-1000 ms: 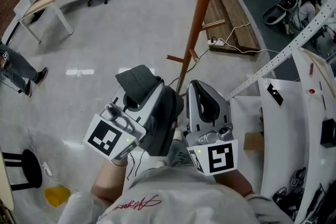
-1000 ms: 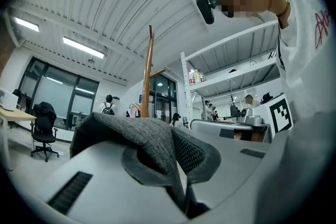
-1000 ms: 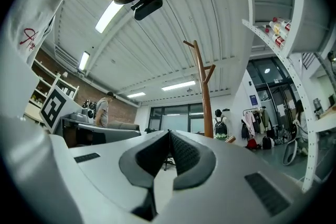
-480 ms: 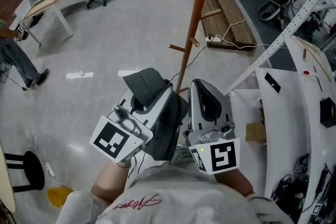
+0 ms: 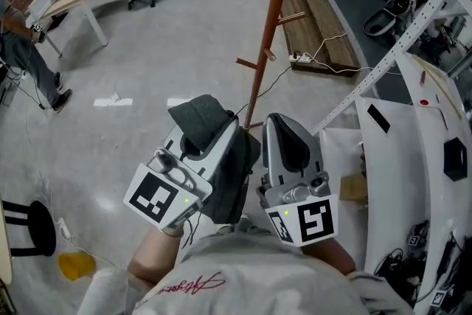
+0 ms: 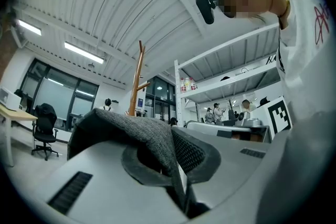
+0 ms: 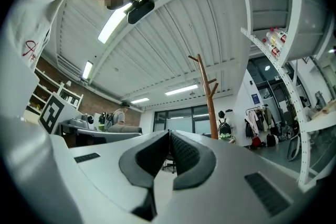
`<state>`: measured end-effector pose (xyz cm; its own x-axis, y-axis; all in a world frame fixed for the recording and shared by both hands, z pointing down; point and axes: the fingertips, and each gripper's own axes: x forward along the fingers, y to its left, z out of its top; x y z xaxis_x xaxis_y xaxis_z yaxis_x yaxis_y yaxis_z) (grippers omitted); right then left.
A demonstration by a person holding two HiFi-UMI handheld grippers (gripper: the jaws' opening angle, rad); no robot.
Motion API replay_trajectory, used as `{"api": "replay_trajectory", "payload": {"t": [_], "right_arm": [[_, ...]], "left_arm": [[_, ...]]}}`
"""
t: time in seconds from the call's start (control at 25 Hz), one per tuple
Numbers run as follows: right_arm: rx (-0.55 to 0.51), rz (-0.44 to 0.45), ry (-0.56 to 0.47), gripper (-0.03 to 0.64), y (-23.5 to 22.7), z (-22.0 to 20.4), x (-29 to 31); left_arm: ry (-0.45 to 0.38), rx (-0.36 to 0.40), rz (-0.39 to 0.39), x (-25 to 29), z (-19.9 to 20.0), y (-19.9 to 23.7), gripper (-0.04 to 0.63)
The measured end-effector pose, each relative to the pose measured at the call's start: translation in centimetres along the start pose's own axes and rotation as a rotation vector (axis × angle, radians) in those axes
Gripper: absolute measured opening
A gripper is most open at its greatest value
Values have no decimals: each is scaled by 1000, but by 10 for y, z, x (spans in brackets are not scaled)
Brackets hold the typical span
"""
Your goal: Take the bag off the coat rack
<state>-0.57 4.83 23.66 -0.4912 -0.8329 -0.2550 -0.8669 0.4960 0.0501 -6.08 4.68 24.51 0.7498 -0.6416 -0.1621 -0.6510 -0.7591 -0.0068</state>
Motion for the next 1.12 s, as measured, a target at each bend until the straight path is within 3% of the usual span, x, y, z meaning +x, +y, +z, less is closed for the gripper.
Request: {"api": "replay_trajectory", "payload": {"t": [0.4, 0.68, 1.12], "right_arm": [[-4, 47, 4, 18, 4, 3, -22], [-6, 57, -1, 18, 7, 5, -32], [-15, 64, 4, 18, 10, 6, -35]], "left_arm": [[-28, 5, 53, -1, 7, -21, 35], [5, 4, 39, -4, -1, -35, 35], [-24, -3, 45, -4, 5, -41, 35]]}}
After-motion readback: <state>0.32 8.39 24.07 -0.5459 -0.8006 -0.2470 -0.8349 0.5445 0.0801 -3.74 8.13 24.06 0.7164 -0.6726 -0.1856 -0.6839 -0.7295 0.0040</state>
